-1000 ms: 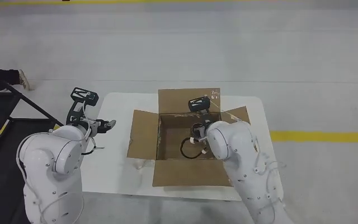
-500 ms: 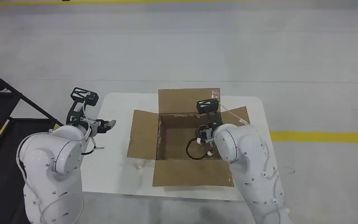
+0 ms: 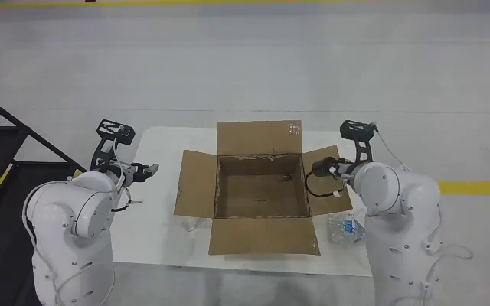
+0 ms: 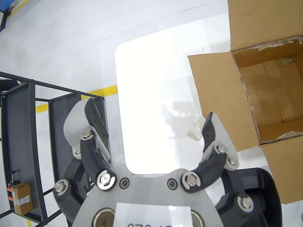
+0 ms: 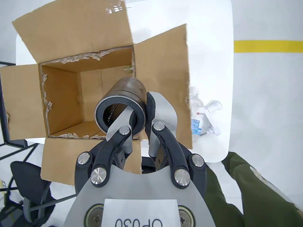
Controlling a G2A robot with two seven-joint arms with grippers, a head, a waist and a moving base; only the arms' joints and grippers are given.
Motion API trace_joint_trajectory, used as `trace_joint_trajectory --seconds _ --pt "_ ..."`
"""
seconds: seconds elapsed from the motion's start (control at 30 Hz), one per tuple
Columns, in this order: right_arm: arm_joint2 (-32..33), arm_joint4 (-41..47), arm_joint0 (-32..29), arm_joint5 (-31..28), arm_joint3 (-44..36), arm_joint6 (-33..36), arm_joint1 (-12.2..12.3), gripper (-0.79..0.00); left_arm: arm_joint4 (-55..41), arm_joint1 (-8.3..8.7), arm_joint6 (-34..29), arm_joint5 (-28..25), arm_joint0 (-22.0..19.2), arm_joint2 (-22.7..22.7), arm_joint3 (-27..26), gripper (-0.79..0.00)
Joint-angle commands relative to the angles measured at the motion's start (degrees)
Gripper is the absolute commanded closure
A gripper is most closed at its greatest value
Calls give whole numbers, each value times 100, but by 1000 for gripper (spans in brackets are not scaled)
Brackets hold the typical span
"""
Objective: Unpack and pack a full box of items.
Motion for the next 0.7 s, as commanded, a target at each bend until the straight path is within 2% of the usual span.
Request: trace_joint_trajectory --seconds 0.0,0.23,0.67 --pt "265 -40 -147 -2 4 -2 36 0 0 0 0 0 0 0 0 -785" --pt "793 130 -668 -59 -47 -2 151 0 0 0 0 0 0 0 0 -785" --pt "1154 485 -1794 -56 -1199 -2 381 0 0 0 0 0 0 0 0 -785"
